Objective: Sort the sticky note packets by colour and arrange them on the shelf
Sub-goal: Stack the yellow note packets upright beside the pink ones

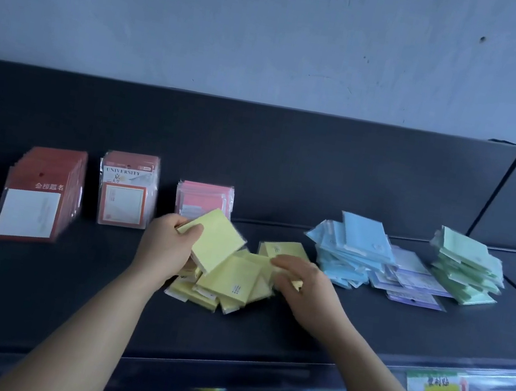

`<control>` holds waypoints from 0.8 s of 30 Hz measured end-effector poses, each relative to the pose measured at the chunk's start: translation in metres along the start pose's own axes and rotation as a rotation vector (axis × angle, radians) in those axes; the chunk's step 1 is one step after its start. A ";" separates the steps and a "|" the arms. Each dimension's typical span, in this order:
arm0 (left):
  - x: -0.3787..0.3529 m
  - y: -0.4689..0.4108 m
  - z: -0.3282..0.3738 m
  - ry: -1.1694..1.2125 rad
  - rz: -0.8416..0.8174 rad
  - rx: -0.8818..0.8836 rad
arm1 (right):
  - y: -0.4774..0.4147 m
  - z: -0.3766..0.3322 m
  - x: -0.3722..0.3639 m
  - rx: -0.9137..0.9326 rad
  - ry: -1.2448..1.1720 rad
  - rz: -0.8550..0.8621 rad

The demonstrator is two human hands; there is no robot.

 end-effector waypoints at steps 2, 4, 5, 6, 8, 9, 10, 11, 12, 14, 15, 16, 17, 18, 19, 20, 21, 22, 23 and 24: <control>-0.002 0.000 -0.001 -0.014 -0.013 -0.008 | -0.004 0.009 0.002 -0.086 0.131 0.021; -0.006 0.001 -0.005 -0.055 -0.055 0.000 | -0.004 0.014 -0.006 -0.104 0.266 -0.043; -0.007 0.001 -0.008 -0.080 -0.076 0.011 | -0.003 0.013 -0.011 -0.099 0.301 -0.069; -0.007 0.001 -0.009 -0.100 -0.093 0.018 | -0.002 0.010 -0.013 -0.098 0.301 -0.085; -0.005 -0.001 -0.011 -0.114 -0.122 0.021 | -0.002 0.004 -0.013 -0.098 0.260 -0.103; -0.004 -0.002 -0.011 -0.113 -0.138 0.022 | -0.004 0.001 -0.010 -0.099 0.227 -0.103; -0.002 -0.002 -0.009 -0.111 -0.152 0.022 | -0.006 -0.001 -0.007 -0.109 0.185 -0.088; 0.000 -0.003 -0.009 -0.111 -0.164 0.026 | -0.006 -0.002 -0.004 -0.142 0.144 -0.067; 0.002 -0.003 -0.008 -0.112 -0.174 0.031 | -0.006 -0.002 -0.003 -0.198 0.122 -0.060; 0.007 -0.002 -0.010 -0.115 -0.186 0.041 | -0.007 -0.001 -0.005 -0.275 0.157 -0.084; 0.008 -0.001 -0.011 -0.114 -0.187 0.041 | -0.007 -0.001 -0.007 -0.293 0.199 -0.094; 0.009 -0.001 -0.011 -0.110 -0.185 0.036 | -0.008 -0.001 -0.008 -0.312 0.229 -0.088; 0.009 -0.001 -0.011 -0.103 -0.177 0.027 | -0.009 -0.002 -0.008 -0.335 0.234 -0.072; 0.009 0.000 -0.009 -0.088 -0.163 0.013 | -0.010 -0.002 -0.006 -0.353 0.213 -0.049; 0.009 0.001 -0.007 -0.061 -0.140 0.002 | -0.011 -0.003 -0.004 -0.363 0.166 -0.021; 0.009 0.002 -0.006 -0.018 -0.113 0.000 | -0.012 -0.004 -0.001 -0.366 0.098 0.011; 0.008 0.002 -0.006 0.028 -0.085 0.011 | -0.013 -0.005 0.002 -0.366 0.024 0.048; 0.008 0.002 -0.006 0.057 -0.061 0.018 | -0.013 -0.006 0.006 -0.363 -0.042 0.092; 0.007 0.002 -0.007 0.063 -0.038 0.019 | -0.013 -0.008 0.010 -0.353 -0.073 0.140; 0.005 0.002 -0.007 0.057 -0.022 0.013 | -0.013 -0.009 0.016 -0.324 -0.060 0.190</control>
Point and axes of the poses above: each hand's wrist, its own y-axis away from the middle knuckle, its own x-axis out of the back of the hand, z = x × y, the point moved 4 cm from there along -y, towards the middle knuckle, and after that the axes turned 5 degrees about z, right-handed, at the moved point
